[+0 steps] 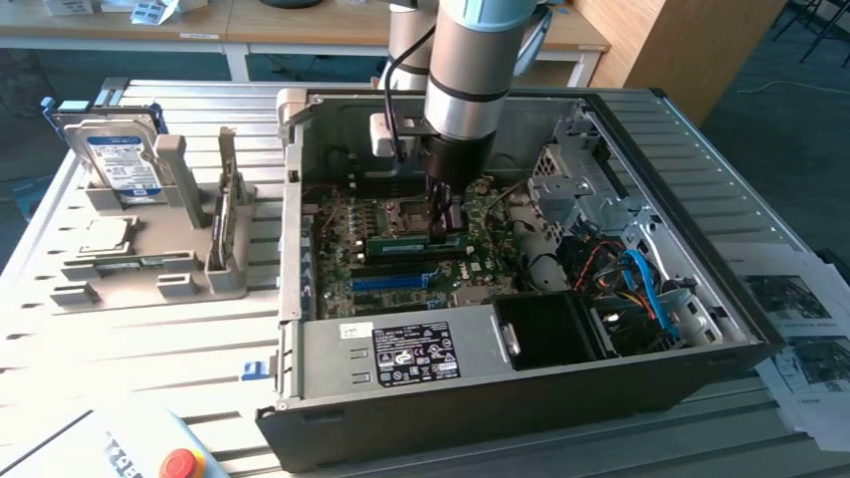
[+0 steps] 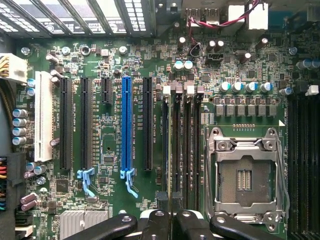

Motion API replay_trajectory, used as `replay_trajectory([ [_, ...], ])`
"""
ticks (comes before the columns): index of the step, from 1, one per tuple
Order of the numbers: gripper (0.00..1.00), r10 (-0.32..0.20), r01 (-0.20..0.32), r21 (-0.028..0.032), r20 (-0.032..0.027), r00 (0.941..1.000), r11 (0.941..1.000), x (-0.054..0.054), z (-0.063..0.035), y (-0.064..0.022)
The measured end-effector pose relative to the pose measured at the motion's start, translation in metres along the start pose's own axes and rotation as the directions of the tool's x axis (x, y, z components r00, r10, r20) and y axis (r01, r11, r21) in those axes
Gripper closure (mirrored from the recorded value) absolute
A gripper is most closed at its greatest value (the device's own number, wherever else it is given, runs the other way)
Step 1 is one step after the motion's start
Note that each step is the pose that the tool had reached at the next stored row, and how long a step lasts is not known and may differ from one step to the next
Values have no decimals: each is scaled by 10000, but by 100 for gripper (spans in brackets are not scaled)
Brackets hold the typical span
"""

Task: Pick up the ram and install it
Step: 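Insert the ram into the slot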

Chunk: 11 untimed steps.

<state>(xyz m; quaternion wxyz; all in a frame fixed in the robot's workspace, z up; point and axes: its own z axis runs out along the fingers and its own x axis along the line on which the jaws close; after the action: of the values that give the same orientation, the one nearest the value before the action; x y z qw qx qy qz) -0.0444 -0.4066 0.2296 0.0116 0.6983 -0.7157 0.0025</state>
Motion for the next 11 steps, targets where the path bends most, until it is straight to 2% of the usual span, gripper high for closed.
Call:
replay_trajectory([
  [11,88,-64,64,0,-1,10000,10000,0,1,-1],
])
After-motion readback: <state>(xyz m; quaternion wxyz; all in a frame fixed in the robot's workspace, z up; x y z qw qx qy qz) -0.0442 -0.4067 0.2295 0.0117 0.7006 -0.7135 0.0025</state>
